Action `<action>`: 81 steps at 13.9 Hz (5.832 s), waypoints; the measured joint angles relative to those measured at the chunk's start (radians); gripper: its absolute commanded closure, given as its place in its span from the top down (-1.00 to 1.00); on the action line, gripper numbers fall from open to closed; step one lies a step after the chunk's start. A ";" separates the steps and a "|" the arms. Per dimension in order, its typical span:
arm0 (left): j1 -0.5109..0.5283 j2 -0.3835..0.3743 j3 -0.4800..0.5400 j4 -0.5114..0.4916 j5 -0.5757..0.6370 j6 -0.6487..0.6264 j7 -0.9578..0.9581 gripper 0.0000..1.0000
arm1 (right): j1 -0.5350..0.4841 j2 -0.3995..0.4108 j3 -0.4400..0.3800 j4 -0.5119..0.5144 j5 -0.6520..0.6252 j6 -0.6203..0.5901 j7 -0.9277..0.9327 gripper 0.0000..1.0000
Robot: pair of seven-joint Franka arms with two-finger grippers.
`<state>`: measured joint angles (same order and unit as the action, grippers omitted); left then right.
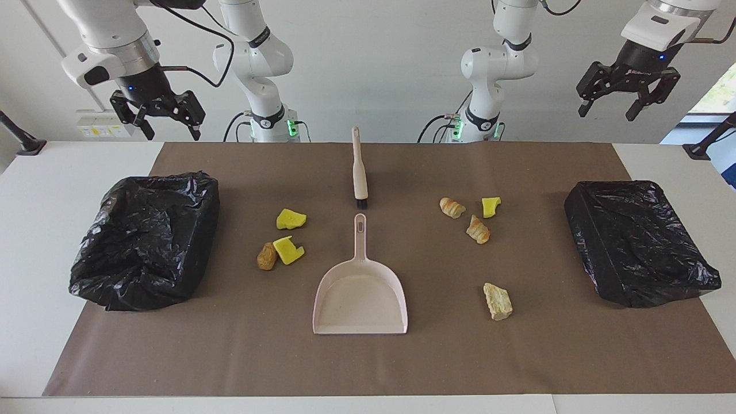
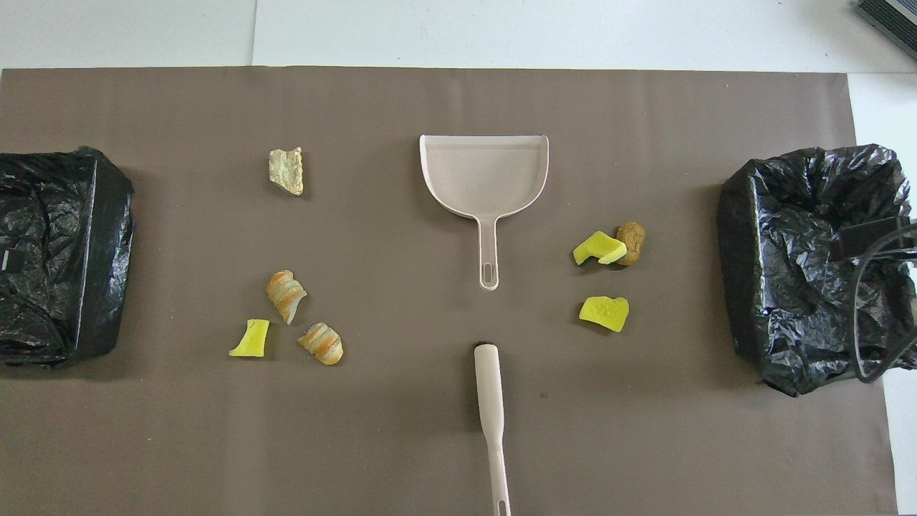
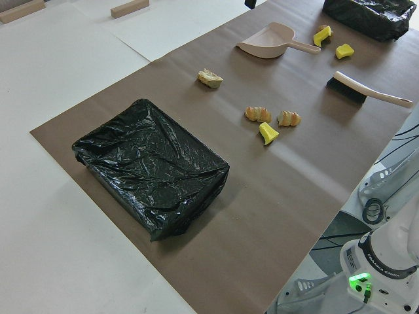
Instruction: Sweep and dump trash in bin
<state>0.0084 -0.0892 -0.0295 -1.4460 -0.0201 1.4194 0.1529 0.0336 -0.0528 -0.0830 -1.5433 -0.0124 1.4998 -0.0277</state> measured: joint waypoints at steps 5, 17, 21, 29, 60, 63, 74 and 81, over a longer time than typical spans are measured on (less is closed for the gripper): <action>0.000 -0.001 -0.001 0.000 0.008 -0.001 0.000 1.00 | 0.000 0.000 0.000 0.000 0.000 0.000 0.000 1.00; 0.000 -0.005 0.002 0.000 0.008 -0.002 0.000 1.00 | 0.000 0.000 0.000 0.000 0.000 0.000 0.000 1.00; 0.000 -0.006 -0.003 0.000 0.008 -0.002 0.000 1.00 | 0.000 0.000 0.000 0.000 0.000 0.000 0.000 1.00; -0.004 -0.009 -0.041 0.000 0.008 -0.003 -0.001 1.00 | 0.000 0.000 0.000 0.000 0.000 0.000 0.000 1.00; -0.019 -0.034 -0.108 -0.059 0.007 -0.005 -0.008 1.00 | 0.000 0.000 0.000 0.000 0.000 0.000 0.000 1.00; -0.060 -0.034 -0.114 -0.088 0.006 0.000 -0.039 1.00 | 0.000 0.000 0.000 0.000 0.000 0.000 0.000 1.00; -0.411 -0.095 -0.123 -0.468 -0.039 0.259 -0.386 1.00 | 0.000 0.000 0.000 0.000 0.000 0.000 0.000 1.00; -0.680 -0.095 -0.124 -0.666 -0.041 0.508 -0.703 1.00 | 0.000 0.000 0.000 0.000 0.000 0.000 0.000 1.00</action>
<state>-0.6719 -0.1839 -0.1534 -2.1117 -0.0610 1.9274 -0.5501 0.0336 -0.0528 -0.0830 -1.5433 -0.0124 1.4998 -0.0277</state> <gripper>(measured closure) 0.000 0.000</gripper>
